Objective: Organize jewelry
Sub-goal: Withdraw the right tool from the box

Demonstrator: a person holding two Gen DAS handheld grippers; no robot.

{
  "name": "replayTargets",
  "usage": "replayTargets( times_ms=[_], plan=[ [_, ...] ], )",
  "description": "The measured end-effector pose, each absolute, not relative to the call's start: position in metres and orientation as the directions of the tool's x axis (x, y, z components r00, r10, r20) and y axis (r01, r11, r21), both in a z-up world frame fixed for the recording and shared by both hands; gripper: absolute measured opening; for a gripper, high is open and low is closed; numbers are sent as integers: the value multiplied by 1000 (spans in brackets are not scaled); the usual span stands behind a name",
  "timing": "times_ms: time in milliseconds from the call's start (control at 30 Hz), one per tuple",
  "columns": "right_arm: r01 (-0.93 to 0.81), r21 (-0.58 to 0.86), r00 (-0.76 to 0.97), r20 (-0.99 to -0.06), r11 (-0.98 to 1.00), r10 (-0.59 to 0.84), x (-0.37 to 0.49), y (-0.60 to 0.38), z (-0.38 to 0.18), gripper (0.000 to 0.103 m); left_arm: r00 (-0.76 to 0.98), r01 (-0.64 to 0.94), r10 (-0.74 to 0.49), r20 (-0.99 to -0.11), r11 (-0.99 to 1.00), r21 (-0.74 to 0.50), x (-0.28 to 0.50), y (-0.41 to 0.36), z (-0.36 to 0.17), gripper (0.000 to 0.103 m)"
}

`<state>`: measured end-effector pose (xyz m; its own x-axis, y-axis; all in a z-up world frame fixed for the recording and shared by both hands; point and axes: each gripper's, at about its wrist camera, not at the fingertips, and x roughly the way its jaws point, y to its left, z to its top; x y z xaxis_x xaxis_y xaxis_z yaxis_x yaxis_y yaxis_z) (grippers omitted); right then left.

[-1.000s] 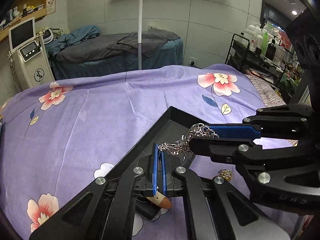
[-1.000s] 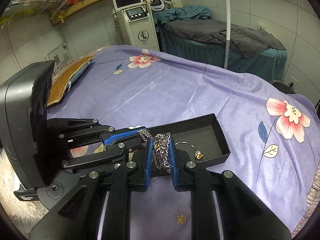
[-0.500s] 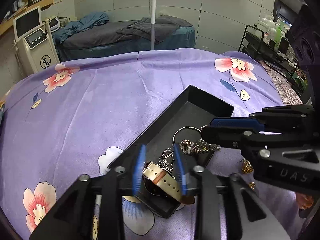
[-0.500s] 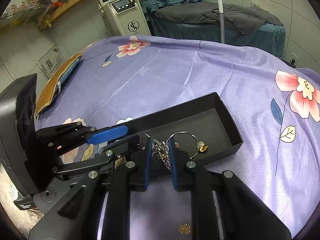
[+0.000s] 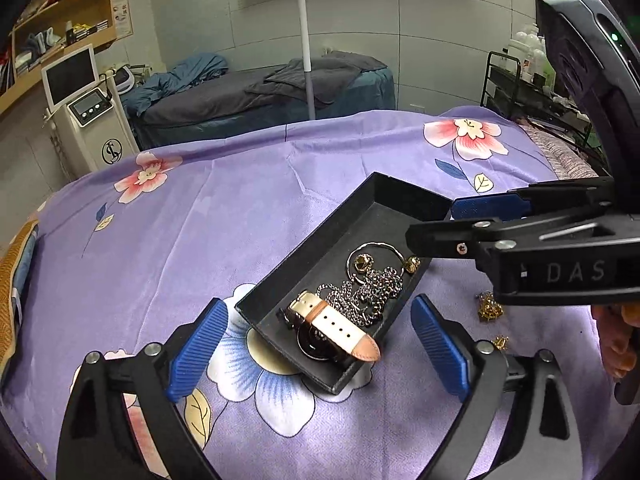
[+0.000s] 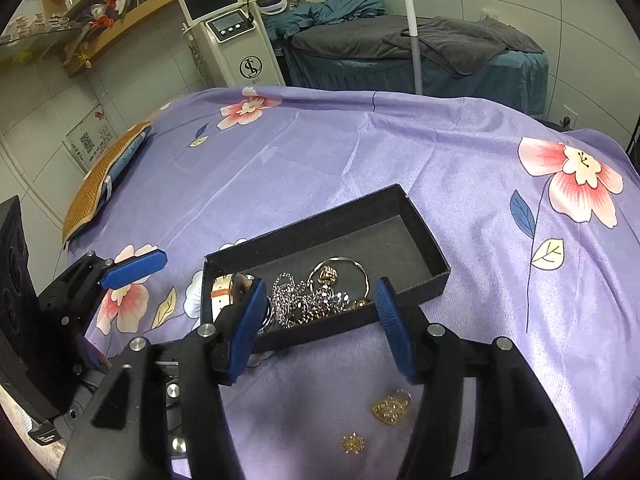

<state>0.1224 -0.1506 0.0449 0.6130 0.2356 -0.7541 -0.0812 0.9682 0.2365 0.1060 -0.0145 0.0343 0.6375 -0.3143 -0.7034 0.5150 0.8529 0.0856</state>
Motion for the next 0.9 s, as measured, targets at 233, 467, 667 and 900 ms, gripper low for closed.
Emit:
replayTargets(
  times_ms=[233, 467, 667, 900],
  plan=[
    [-43, 237, 611, -763, 971, 213, 89, -164, 35, 57, 592, 539, -317, -741, 839, 72, 76, -13, 25, 97],
    [-6, 180, 588, -795, 984, 149, 55, -181, 14, 57, 517, 519, -312, -797, 855, 2, 51, -1, 0, 97],
    [13, 149, 578, -808, 989, 115, 28, -190, -2, 57, 502, 520, -311, -807, 854, -6, 24, -1, -16, 97],
    [13, 109, 570, -818, 994, 82, 9, -182, -15, 57, 489, 530, -313, -814, 848, -7, 9, -9, -26, 93]
  ],
)
